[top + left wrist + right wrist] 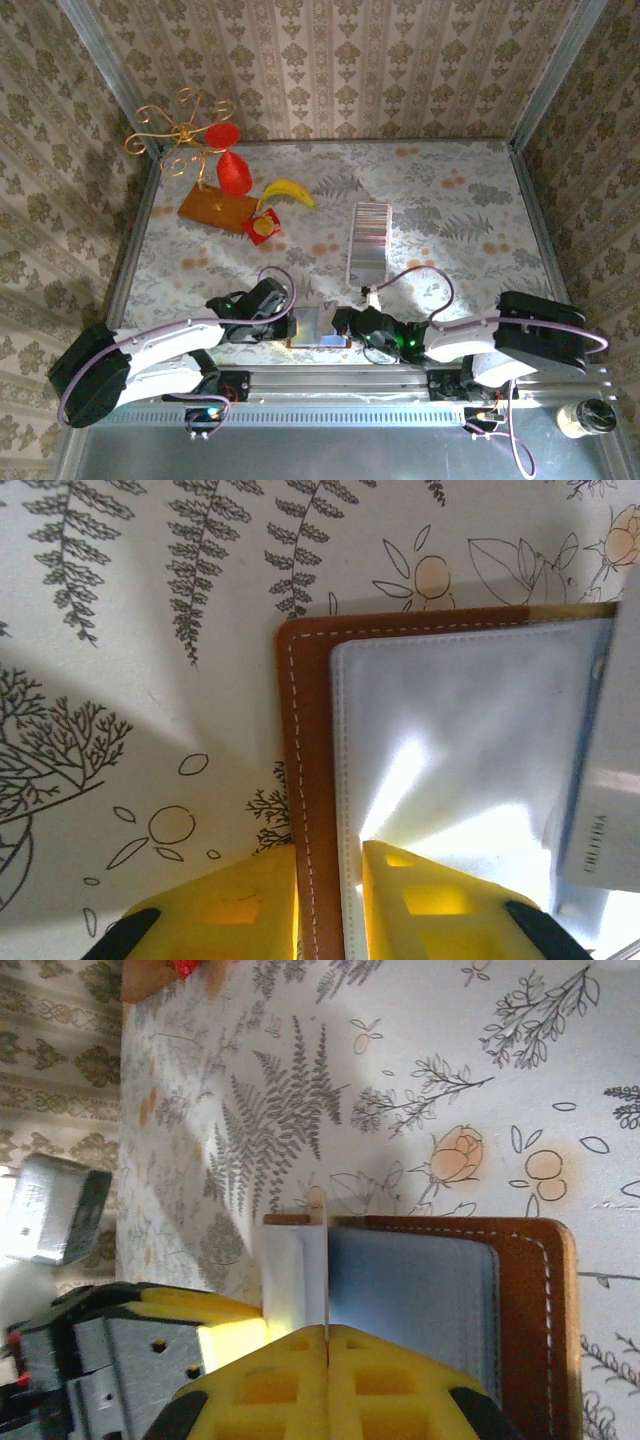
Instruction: Put the credit cards into the card holder
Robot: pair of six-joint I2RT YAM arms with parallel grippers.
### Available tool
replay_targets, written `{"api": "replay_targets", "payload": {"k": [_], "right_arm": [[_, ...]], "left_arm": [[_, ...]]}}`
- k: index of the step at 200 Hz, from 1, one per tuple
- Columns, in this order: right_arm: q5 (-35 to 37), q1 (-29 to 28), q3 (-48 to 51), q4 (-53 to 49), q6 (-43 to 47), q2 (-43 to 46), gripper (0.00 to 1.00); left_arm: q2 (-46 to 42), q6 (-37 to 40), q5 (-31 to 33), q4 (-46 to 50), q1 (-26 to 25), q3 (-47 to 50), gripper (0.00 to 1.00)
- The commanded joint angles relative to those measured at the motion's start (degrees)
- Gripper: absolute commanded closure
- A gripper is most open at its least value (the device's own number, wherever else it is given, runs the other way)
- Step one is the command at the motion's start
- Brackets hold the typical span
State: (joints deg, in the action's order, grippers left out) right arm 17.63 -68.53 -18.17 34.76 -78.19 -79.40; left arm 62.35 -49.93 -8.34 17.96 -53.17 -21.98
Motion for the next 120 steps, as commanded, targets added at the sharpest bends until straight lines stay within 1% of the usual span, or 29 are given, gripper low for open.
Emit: {"api": "replay_targets", "payload": {"k": [1, 23, 82, 87, 120], "right_arm": [[3.92, -0.42, -0.40, -6.31, 0.80, 4.53, 1.00], [3.95, -0.44, -0.46, -5.58, 1.03, 4.62, 1.00], [2.38, -0.46, -2.65, -0.23, 1.20, 0.03, 1.00], [2.36, -0.46, -2.74, 0.18, 1.17, -1.69, 1.00], [2.62, -0.46, -1.87, 3.22, 0.34, -2.52, 1.00]], "left_arm": [[1.27, -0.43, 0.60, 7.09, -0.55, 3.26, 0.78], [1.58, -0.65, 0.42, 6.60, -0.61, 3.35, 0.78], [1.99, -0.53, 0.33, 6.63, -0.54, 3.17, 0.78], [1.95, -0.52, 0.34, 6.70, -0.55, 3.17, 0.78], [2.03, -0.43, 0.34, 6.67, -0.56, 2.99, 0.78]]}}
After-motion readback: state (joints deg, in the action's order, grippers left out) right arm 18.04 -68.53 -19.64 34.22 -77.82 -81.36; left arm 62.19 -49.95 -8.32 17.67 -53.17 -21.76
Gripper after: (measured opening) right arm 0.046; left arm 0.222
